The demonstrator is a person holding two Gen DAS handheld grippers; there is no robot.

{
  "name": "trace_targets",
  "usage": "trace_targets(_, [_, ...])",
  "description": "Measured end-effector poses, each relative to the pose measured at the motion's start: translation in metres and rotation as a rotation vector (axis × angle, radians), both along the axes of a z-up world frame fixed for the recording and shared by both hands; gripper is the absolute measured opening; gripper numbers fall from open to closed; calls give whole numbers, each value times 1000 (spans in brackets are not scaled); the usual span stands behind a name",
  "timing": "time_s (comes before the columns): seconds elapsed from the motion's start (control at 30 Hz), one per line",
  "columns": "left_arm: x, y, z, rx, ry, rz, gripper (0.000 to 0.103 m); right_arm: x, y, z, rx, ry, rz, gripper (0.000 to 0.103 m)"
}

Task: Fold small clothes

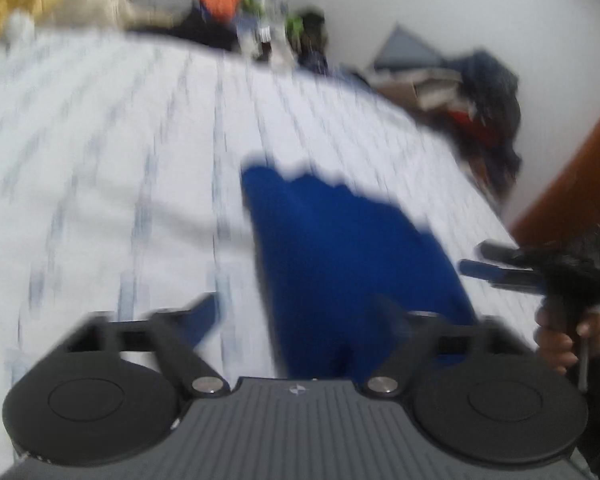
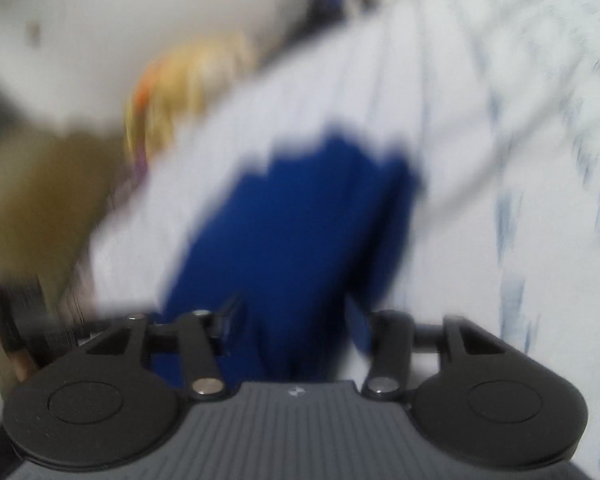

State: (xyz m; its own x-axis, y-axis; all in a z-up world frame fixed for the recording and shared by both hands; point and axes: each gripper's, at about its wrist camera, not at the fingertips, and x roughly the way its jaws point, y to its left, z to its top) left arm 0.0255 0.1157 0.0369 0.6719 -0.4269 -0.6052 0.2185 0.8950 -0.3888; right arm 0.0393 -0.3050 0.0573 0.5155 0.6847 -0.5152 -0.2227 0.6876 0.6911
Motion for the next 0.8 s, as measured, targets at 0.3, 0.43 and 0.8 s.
trace_targets(0.3, [125,-66,-32,236,-12,-63,22,140,83,-39,-323,-3,165,38])
trace_targets(0.43, [78,-106,-32,582,-365,-52,19,115,119,-22,-463,-288,257,14])
trace_targets(0.8, [27,-95,-5,375,-370,-71,73,85,57,0,-239,-261,38,39])
